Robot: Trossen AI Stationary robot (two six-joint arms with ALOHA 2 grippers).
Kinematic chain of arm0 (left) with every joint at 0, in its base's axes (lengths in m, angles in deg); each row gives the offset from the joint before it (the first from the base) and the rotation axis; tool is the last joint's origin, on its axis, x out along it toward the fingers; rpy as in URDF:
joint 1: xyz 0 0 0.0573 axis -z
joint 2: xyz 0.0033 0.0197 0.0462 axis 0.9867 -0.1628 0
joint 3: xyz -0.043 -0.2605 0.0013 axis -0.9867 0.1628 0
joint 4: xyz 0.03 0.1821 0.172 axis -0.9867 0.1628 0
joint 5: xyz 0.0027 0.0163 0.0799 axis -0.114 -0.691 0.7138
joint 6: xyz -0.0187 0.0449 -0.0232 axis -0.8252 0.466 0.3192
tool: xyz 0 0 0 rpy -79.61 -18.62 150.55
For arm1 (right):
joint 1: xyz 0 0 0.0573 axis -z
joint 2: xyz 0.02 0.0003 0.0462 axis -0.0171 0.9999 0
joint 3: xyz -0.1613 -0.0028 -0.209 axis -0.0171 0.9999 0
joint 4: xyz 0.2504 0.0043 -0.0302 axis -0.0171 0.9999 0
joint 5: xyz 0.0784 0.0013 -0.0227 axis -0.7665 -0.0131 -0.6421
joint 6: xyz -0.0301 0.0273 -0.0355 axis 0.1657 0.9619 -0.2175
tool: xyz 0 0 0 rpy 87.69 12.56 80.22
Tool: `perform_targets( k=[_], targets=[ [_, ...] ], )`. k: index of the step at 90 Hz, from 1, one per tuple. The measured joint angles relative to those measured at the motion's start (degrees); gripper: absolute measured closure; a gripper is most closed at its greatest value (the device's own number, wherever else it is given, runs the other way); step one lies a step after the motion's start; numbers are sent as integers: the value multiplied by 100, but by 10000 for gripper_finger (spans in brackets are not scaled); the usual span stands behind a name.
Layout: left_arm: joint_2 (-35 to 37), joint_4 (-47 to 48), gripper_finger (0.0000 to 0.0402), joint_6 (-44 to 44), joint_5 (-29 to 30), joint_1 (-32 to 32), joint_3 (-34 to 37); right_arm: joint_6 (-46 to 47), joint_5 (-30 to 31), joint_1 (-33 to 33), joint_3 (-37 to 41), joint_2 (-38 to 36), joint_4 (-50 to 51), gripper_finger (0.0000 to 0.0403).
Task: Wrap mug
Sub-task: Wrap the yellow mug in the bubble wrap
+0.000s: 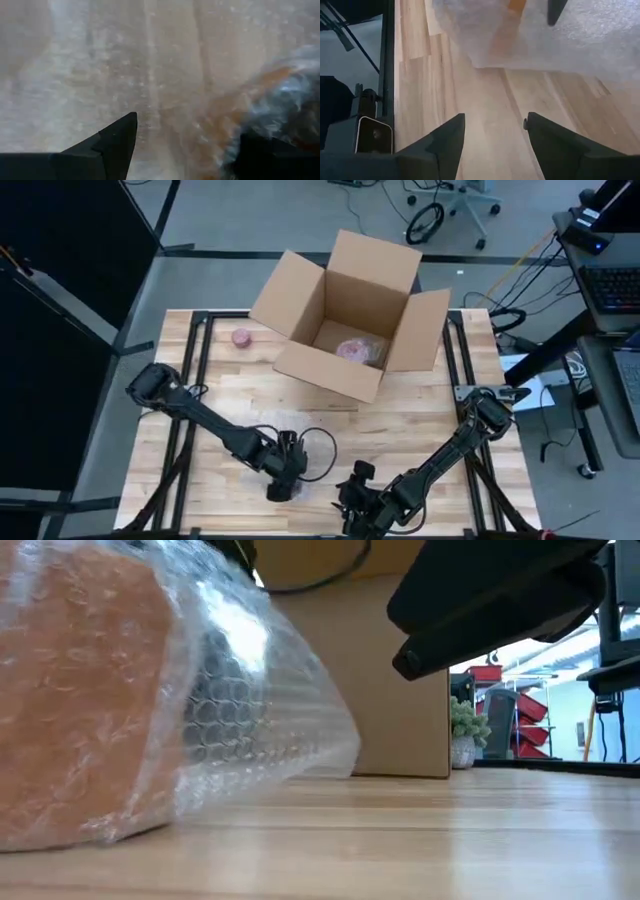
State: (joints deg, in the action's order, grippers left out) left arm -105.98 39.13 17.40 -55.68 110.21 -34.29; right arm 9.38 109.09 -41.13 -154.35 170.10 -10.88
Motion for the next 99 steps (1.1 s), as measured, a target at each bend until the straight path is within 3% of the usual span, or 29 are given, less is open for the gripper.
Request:
perform_targets(
  k=[37, 48, 66, 99],
  targets=[
    [-302, -568, 169, 16, -382, -48, -26, 2, 4, 0, 0, 0, 14, 204],
    [-306, -579, 215, 42, -472, -79, -26, 0, 4, 0, 0, 0, 20, 204],
    [-299, -760, 340, 68, -672, -64, -48, 0, 8, 0, 0, 0, 78, 204],
    [-302, -895, 341, 229, -917, -125, -44, 57, 11, 0, 0, 0, 150, 204]
  ],
)
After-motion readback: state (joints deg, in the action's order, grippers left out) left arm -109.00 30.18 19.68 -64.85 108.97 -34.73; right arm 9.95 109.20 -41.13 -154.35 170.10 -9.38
